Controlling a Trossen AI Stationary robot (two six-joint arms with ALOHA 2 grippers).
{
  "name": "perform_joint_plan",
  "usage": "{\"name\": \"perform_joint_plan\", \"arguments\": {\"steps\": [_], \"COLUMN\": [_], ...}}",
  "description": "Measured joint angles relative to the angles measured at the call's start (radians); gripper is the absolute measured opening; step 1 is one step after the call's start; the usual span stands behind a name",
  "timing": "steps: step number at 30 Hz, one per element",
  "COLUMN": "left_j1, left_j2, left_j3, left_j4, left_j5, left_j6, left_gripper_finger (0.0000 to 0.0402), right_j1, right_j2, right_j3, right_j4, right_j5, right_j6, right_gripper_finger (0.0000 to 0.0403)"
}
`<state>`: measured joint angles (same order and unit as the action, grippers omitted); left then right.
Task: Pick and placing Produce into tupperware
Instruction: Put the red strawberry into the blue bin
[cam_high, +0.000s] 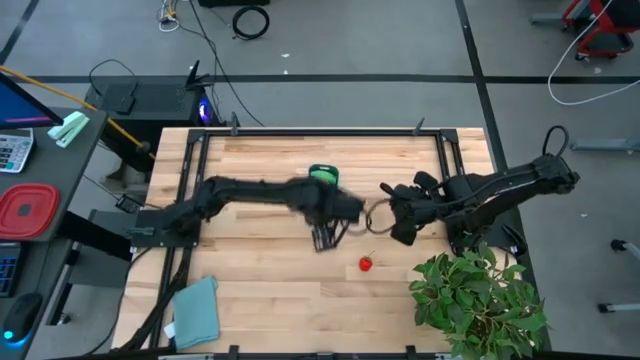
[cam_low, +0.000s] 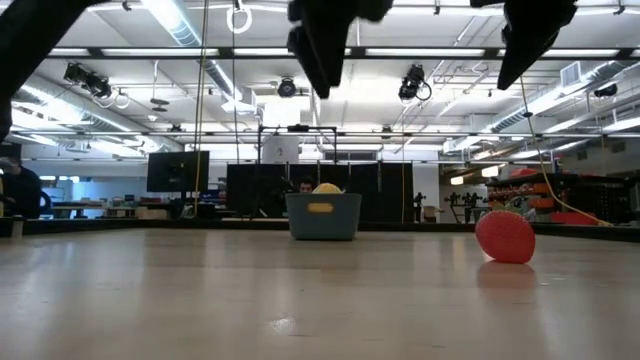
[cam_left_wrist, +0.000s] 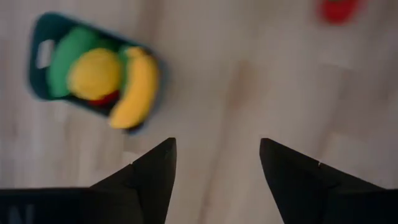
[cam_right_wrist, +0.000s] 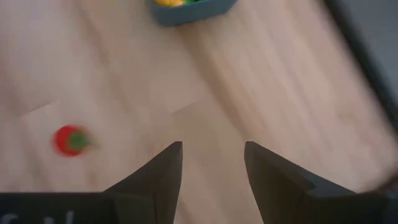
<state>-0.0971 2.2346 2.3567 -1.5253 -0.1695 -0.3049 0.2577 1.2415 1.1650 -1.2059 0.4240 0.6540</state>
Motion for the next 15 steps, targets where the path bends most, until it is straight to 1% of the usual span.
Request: {"name": "perform_joint_plan", "arguments": {"steps": [4, 7, 12, 15], "left_j1": [-0.111, -0.187, -0.293, -0.337], "left_j2": [-0.01, -0.01, -0.01, -0.011], "left_j3": [-0.01, -0.01, -0.01, -0.01], "left_j4": [0.01, 0.009, 0.008, 0.008], "left_j5": [0.004, -0.02, -0.157, -0.233], "left_j6": [-0.059, -0.091, -0.11, -0.138], "left_gripper_finger": [0.0227, 0.0221, 0.0208, 0.02], "right_j1": [0.058, 0.119, 0.209, 0.218], "right_j2": [0.0, 0.0, 0.001, 0.012], "right_j3": [-0.025, -0.072, -0.2, -0.286], "right_j4": [0.066, 0.177, 0.428, 0.575], "right_j5": [-0.08, -0.118, -0.134, -0.131], "right_j6": [-0.008, -0.092, -0.333, -0.354], "right_gripper_finger": [0.0183, 0.0183, 0.0183, 0.0183]}}
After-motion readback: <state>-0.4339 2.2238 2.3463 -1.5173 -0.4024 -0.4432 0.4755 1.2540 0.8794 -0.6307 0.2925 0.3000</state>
